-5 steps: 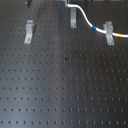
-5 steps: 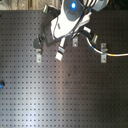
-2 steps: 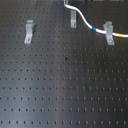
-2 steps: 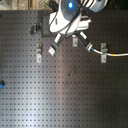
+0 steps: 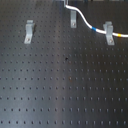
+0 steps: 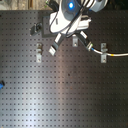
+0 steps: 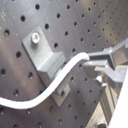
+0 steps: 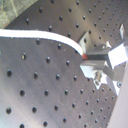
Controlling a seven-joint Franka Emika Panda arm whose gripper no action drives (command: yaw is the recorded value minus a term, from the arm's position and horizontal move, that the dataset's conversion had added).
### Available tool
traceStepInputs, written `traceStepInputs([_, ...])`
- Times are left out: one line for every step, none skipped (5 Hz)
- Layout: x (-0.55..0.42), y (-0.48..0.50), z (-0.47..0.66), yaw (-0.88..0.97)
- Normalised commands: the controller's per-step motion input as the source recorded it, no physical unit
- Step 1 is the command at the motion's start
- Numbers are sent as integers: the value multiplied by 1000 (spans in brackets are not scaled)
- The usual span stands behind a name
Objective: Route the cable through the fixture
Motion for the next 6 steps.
traceStepInputs([-1,56,265,0])
traceStepInputs([0,58,295,0])
traceStepInputs([4,84,363,-14])
traceStepInputs([49,134,346,0])
traceStepInputs([37,131,435,-20])
traceStepInputs([9,16,355,-200])
